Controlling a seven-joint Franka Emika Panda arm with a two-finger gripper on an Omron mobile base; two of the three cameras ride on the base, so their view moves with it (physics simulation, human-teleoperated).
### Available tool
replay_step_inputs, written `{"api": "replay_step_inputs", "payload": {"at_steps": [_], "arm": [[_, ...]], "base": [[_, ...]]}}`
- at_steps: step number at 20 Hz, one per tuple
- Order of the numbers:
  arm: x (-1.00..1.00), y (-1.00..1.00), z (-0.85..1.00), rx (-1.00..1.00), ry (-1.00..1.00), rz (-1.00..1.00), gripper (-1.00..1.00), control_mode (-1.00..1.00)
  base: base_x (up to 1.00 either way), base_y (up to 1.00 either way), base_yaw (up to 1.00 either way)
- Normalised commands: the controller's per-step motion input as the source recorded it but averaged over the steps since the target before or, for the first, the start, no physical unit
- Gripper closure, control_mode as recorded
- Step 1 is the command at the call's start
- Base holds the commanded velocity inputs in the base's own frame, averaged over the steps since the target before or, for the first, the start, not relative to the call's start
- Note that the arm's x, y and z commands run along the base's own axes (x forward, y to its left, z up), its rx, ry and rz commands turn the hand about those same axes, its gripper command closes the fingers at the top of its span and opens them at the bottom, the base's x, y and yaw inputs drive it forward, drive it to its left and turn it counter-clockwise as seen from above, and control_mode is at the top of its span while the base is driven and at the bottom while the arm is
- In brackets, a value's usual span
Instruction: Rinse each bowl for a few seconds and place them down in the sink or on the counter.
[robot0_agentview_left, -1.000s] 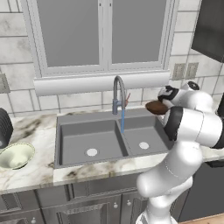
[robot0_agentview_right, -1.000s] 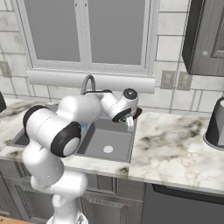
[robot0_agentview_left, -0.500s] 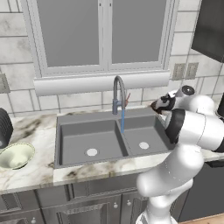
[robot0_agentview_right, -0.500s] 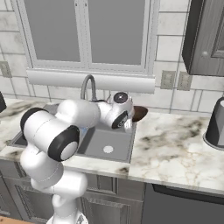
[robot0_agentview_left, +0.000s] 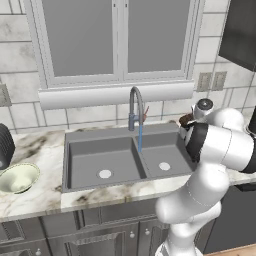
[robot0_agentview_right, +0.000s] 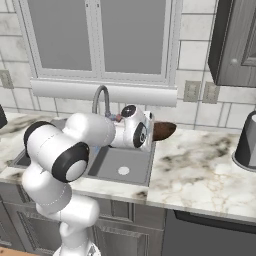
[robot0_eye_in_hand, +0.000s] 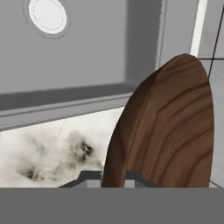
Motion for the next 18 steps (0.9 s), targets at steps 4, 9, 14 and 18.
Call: {"api": "replay_step_inputs", "payload": {"at_steps": [4,9,14,18], "arm": [[-0.02,-0.21,0.0,0.02,0.0,-0.18,1.0,-1.0],[-0.07,-0.18,0.0,0.07,0.0,-0.13,1.0,-1.0],[-0.11,-0.13,-0.01,0.1,0.03,-0.1,1.0,-1.0],[-0.08,-0.16,-0.01,0.12,0.04,-0.08,1.0,-1.0]], "base": [[0.0,0.0,0.0],[0.0,0.0,0.0],[0.0,0.0,0.0],[0.0,0.0,0.0]]}}
